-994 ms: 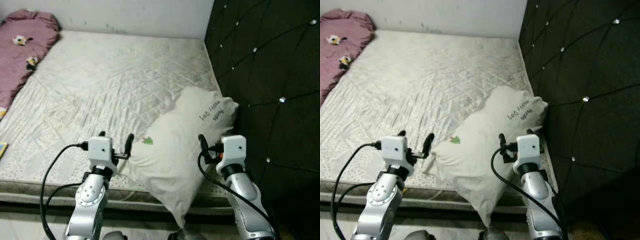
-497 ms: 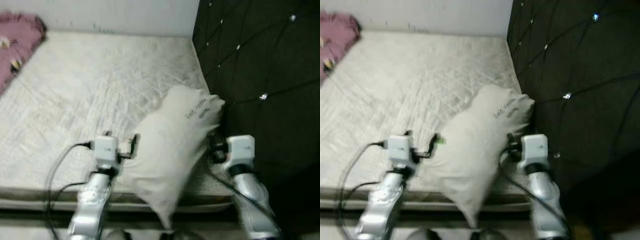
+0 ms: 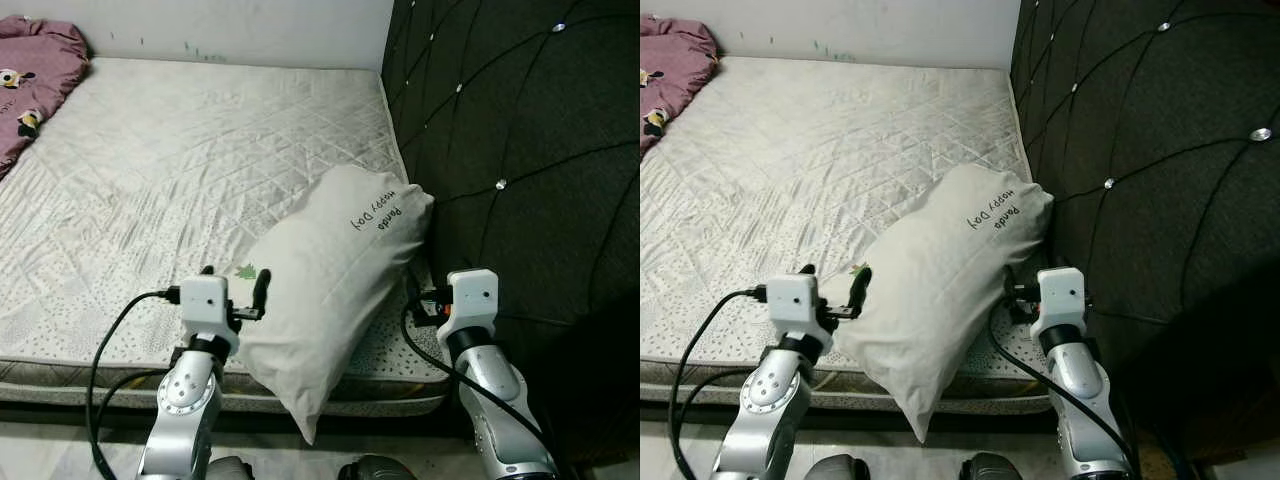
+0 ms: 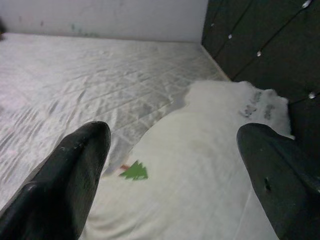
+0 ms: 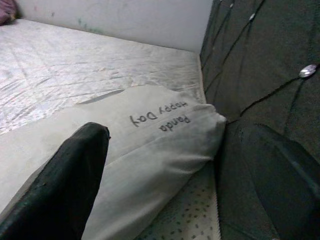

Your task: Clean up the room

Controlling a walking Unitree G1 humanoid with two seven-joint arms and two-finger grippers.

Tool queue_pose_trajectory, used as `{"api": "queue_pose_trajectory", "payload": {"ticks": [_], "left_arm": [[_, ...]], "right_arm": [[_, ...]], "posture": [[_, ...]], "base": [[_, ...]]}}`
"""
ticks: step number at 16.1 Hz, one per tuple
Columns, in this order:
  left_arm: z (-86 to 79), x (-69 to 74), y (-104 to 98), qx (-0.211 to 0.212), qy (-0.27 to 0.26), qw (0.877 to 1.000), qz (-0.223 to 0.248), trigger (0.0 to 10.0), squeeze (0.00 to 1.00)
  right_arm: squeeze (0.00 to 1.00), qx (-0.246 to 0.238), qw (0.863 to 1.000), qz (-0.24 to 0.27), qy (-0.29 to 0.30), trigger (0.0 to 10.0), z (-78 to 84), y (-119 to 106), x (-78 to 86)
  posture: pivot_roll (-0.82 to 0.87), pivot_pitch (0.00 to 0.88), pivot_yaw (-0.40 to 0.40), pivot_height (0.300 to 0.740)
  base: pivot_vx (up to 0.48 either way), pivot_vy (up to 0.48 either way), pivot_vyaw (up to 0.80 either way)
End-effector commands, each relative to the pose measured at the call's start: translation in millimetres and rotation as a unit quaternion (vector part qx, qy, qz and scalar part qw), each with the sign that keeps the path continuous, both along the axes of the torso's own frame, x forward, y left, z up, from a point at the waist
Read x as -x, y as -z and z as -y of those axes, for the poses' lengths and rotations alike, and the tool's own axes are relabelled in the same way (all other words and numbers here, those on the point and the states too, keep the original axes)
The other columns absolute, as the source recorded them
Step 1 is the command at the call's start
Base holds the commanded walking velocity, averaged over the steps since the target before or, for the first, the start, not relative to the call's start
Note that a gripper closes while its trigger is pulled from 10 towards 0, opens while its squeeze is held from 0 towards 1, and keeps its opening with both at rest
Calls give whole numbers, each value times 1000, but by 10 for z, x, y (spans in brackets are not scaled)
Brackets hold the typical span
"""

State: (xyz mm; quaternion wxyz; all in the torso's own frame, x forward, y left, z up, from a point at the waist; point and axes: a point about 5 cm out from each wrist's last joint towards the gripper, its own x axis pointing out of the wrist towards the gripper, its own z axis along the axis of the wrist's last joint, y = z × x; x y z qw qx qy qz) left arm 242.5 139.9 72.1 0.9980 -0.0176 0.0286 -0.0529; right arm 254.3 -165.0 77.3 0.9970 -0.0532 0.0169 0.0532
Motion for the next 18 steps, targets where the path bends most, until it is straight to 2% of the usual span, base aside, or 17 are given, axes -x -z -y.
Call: {"api": "queue_pose_trajectory", "payload": {"ticks": [1, 8, 14, 18], "left_arm": [[-32, 7, -24, -5, -7, 1000, 4, 10000, 0], [-40, 15, -27, -12, -15, 1000, 7, 10000, 0], [-133, 18, -24, -30, -62, 998, 2, 10000, 0], [-188, 39, -22, -30, -83, 996, -1, 10000, 0]], "right_arm": [[0, -4, 1000, -6, -6, 10000, -18, 6, 15], [0, -6, 1000, -9, -12, 10000, -21, 13, 20], [0, -2, 999, -18, -26, 10000, -43, 43, 22], [0, 9, 997, -38, -60, 10000, -85, 94, 66]], "posture": [[-12, 86, -40, 721], [-10, 91, -44, 631], [-1, 99, -52, 626], [0, 115, -64, 626]], "base": [[0, 0, 0], [0, 0, 0], [0, 0, 0], [0, 0, 0]]}}
